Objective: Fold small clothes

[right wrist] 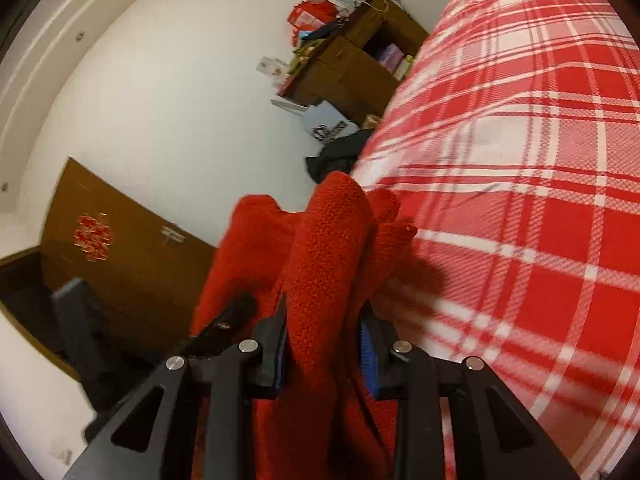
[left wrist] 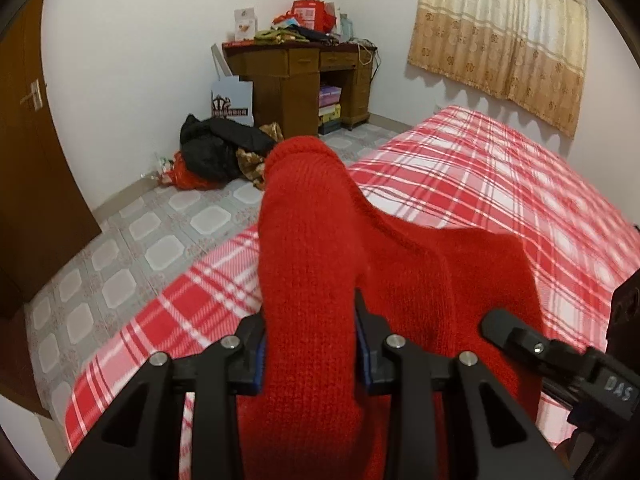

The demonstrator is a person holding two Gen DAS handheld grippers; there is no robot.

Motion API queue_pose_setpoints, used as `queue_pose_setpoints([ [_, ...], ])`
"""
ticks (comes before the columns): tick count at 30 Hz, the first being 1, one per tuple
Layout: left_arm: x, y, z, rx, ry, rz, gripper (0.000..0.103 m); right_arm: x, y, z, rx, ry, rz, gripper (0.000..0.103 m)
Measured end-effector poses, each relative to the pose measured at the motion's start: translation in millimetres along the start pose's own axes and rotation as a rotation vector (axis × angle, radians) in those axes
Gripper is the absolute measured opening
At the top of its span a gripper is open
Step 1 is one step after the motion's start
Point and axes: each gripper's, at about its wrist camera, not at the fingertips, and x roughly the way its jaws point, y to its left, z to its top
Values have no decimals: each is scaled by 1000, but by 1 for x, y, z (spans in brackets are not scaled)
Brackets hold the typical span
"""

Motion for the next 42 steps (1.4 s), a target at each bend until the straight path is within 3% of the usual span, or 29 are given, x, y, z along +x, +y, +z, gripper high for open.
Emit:
queue_pose_setpoints([
  [3, 14, -5, -9, 49, 4, 54, 35, 12, -16, 3, -42, 46, -105, 34],
  [4, 20, -4, -14, 61, 5, 74, 35, 13, -20, 3, -63, 51, -123, 40],
  [5, 25, -1, -19, 67, 8, 81, 36, 11, -22, 3, -85, 48, -142, 46],
  [8, 32, 8, -29, 65, 1, 74, 40, -3, -20, 11, -146, 35, -189, 48],
  [12, 27, 11, -24, 55, 2, 66, 44, -54, -8, 13, -210, -98, -287, 47],
  [13, 26, 12, -24, 52, -1, 62, 45, -64, -1, 10, -241, -113, -279, 41],
  [17, 8, 7, -27, 63, -11, 83, 48, -81, 35, -16, -368, -86, -245, 38],
  [19, -11, 3, -35, 81, -28, 99, 58, -78, 46, -35, -427, -52, -262, 38],
  [21, -27, 2, -45, 70, -49, 94, 76, -65, 54, -49, -485, -24, -288, 38],
  [23, -41, 3, -57, 58, -63, 92, 76, -54, 55, -66, -518, 8, -326, 38],
  [26, -41, 4, -74, 73, -48, 129, 76, -43, 46, -87, -502, 75, -351, 38],
  [34, -44, 5, -92, 41, -15, 123, 77, -45, 33, -107, -437, 81, -365, 38],
  [42, -81, 9, -125, 13, 28, 126, 86, -106, 47, -133, -387, 43, -410, 39],
])
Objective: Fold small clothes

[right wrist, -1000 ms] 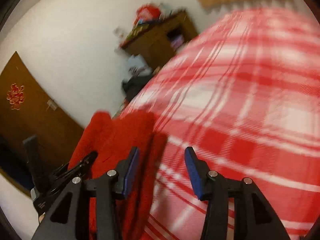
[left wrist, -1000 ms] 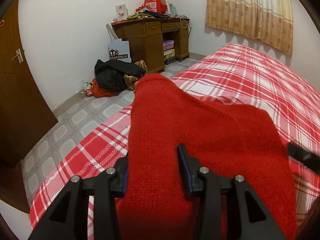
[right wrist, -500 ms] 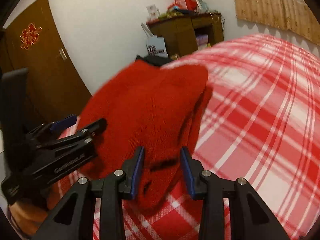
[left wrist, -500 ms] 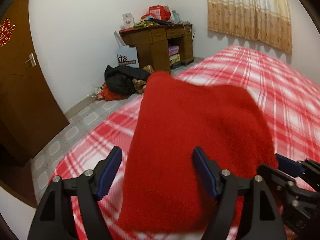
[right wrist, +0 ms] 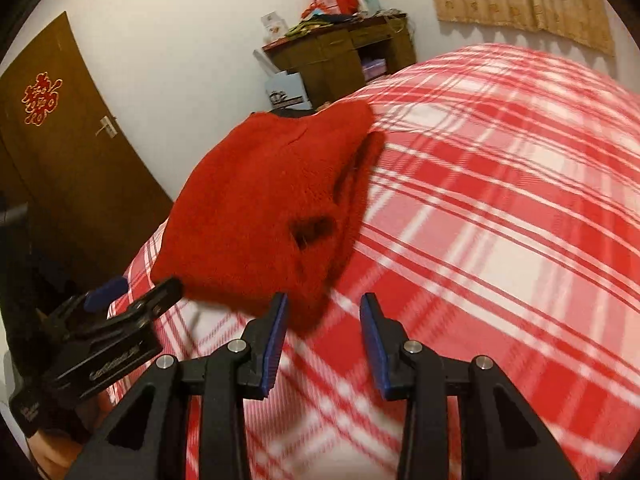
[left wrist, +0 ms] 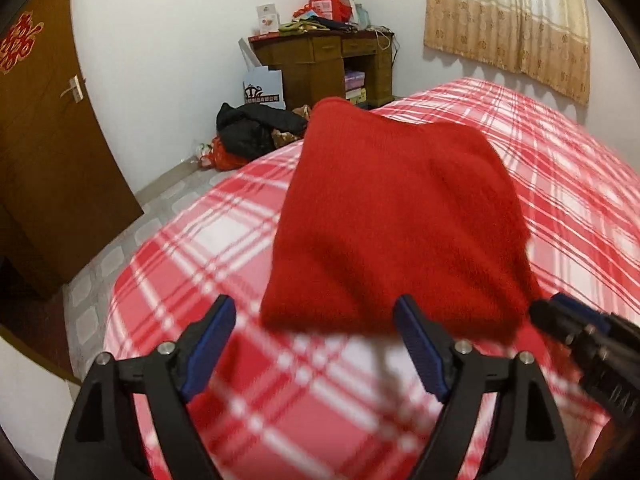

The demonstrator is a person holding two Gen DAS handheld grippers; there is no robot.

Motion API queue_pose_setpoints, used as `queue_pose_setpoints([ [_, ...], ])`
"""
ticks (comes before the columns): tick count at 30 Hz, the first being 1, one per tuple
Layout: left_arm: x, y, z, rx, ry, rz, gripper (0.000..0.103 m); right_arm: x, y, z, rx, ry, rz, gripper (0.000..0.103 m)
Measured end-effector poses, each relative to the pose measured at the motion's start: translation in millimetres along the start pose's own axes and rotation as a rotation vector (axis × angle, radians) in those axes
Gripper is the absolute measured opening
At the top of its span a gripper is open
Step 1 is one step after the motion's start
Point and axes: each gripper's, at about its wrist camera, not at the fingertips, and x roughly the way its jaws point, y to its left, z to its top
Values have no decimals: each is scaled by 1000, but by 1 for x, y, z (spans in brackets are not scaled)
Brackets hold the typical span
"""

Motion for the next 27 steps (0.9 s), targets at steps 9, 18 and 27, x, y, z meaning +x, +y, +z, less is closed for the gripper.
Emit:
queue_pose_setpoints([
  [9, -50, 3, -15, 27, -57, -37, 96, -85, 17, -10, -17, -145, -115, 58],
  [18, -97, -3, -9, 78, -136, -62, 103, -138, 50, -13, 4, -296, -199, 66],
  [27, -124, 0, -11, 56, -187, -102, 103, -170, 70, -21, 7, -389, -268, 67],
])
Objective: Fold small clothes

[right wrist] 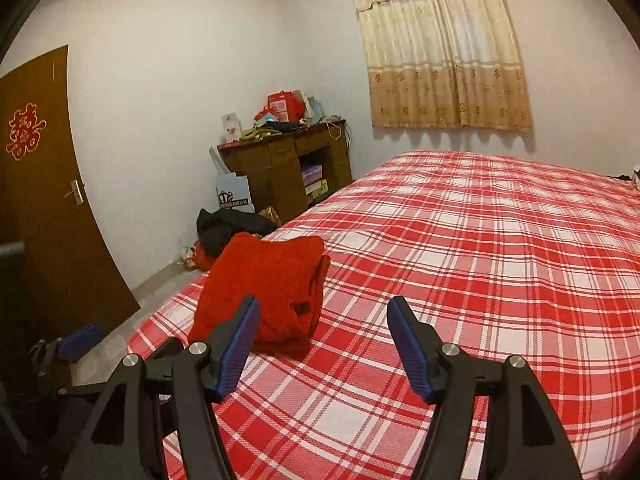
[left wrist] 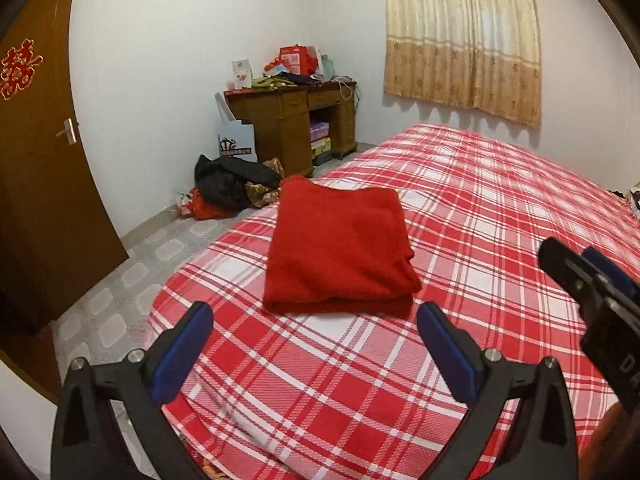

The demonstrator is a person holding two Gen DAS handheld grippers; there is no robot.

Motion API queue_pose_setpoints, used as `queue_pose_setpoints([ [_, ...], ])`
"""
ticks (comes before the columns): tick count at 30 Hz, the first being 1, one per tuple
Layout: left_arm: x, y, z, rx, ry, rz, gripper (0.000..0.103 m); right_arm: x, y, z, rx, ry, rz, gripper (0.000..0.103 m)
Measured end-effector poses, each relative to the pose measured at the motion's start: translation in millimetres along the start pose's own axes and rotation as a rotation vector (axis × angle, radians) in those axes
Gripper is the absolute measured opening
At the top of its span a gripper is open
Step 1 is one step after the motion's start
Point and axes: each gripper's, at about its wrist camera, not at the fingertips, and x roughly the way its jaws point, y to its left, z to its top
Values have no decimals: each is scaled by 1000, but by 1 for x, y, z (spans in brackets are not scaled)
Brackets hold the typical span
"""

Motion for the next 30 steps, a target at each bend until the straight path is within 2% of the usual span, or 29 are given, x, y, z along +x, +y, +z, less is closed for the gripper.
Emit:
queue_pose_setpoints([
  [3, -15, -3, 1, 21, -63, 33, 103, -12, 0, 4, 4, -27, -2, 67],
  [7, -28, -5, 4, 23, -91, 15, 103, -28, 2, 7, 4, -67, 8, 67],
  [9, -34, -6, 6, 29, -105, 11, 103, -37, 3, 8, -3, -96, 4, 70],
  [11, -41, -9, 6, 49, -118, 20, 103, -45, 2, 9, -3, -119, -8, 78],
  [14, -49, -14, 6, 72, -136, 26, 103, -53, -3, 10, 13, -147, -14, 78],
  [21, -53, -15, 5, 75, -141, 35, 103, -52, -11, 9, 61, -133, -16, 78],
  [30, -50, -17, 4, 80, -130, 30, 103, -49, -5, 6, 40, -121, -6, 78],
])
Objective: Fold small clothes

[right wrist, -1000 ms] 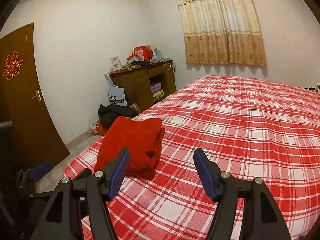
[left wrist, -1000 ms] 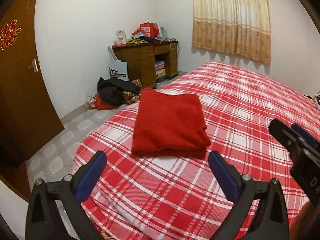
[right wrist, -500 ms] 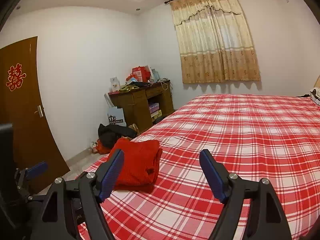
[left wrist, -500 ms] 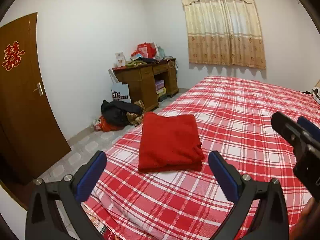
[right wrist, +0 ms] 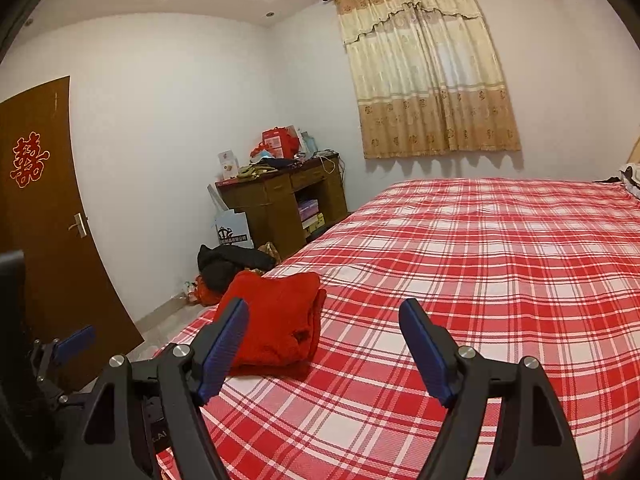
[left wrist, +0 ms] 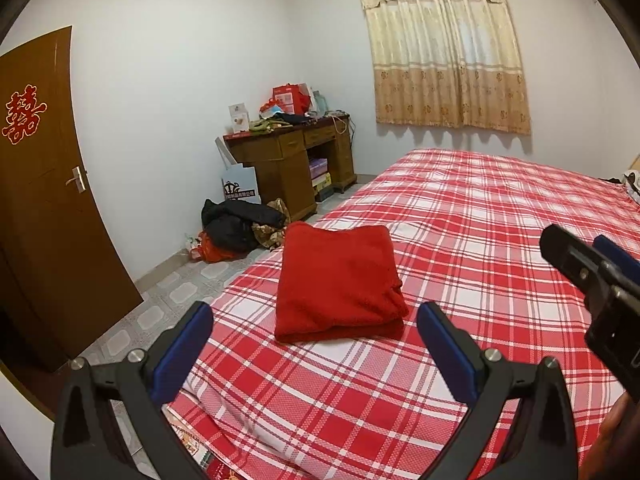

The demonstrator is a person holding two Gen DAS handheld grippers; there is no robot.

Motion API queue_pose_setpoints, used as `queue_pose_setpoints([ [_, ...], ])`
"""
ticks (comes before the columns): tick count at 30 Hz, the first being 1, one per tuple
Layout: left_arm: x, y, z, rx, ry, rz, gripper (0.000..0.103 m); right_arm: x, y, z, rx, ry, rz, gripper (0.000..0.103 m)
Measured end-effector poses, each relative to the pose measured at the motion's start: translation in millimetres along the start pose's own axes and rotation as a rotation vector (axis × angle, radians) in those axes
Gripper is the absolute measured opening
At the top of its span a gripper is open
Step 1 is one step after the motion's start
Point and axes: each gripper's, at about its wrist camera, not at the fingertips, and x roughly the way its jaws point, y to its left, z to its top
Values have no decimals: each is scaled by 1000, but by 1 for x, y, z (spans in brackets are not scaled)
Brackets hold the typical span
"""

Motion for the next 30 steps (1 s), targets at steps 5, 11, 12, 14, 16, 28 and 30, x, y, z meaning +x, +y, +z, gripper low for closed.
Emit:
queue_pose_setpoints([
  [5, 2, -1, 0, -1, 6, 3, 103, 3, -3, -2, 7, 12, 0, 78],
  [11, 4, -5, -1, 6, 16, 2, 103, 4, -3, -3, 9, 17, 2, 78],
  [12, 4, -5, -1, 7, 17, 2, 103, 4, -2, -3, 10, 18, 3, 78],
  [14, 4, -5, -1, 5, 18, 2, 103, 4, -2, -4, 10, 19, 5, 78],
  [16, 5, -5, -1, 2, 21, -1, 103, 4, -2, -4, 10, 20, 4, 78],
  [28, 11, -7, -6, 2, 41, -1, 103, 4, -5, -3, 20, 20, 1, 78],
  [30, 13, -7, -7, 2, 47, 8, 103, 5, -6, -4, 19, 25, 0, 78],
])
